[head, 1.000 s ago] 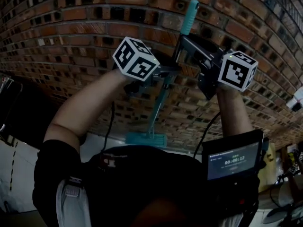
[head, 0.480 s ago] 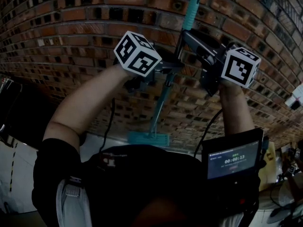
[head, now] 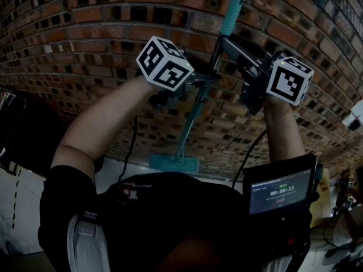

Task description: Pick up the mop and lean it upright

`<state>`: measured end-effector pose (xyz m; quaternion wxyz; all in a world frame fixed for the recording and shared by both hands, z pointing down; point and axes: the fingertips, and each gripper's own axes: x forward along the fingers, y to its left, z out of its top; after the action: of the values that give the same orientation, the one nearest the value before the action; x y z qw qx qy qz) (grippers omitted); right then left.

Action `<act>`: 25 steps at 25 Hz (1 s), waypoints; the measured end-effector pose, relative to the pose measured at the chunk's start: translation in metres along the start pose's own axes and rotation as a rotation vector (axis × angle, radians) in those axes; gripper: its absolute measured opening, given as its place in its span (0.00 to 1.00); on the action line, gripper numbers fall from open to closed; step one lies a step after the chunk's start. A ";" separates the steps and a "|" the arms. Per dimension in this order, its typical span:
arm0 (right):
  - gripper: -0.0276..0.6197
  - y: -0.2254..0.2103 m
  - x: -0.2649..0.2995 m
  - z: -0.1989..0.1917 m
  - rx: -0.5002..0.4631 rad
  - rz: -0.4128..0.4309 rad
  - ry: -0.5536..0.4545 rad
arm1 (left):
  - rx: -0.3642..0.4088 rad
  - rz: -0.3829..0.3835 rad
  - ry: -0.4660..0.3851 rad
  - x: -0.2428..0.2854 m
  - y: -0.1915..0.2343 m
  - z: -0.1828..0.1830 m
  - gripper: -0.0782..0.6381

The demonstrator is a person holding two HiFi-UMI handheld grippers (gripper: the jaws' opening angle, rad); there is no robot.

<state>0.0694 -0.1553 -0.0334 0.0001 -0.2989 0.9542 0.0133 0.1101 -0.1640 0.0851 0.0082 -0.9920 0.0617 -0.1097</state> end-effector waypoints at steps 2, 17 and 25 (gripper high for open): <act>0.20 0.001 -0.001 -0.003 -0.001 0.001 0.001 | 0.001 0.001 0.003 0.001 -0.001 -0.003 0.24; 0.20 0.001 -0.002 -0.069 0.019 -0.015 0.023 | -0.016 0.014 0.078 0.015 -0.004 -0.065 0.24; 0.20 0.003 -0.003 -0.121 0.017 0.001 0.037 | -0.042 0.021 0.127 0.027 -0.006 -0.118 0.24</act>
<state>0.0707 -0.1544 0.0874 -0.0150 -0.2987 0.9542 0.0000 0.1111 -0.1617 0.2065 -0.0155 -0.9823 0.0751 -0.1710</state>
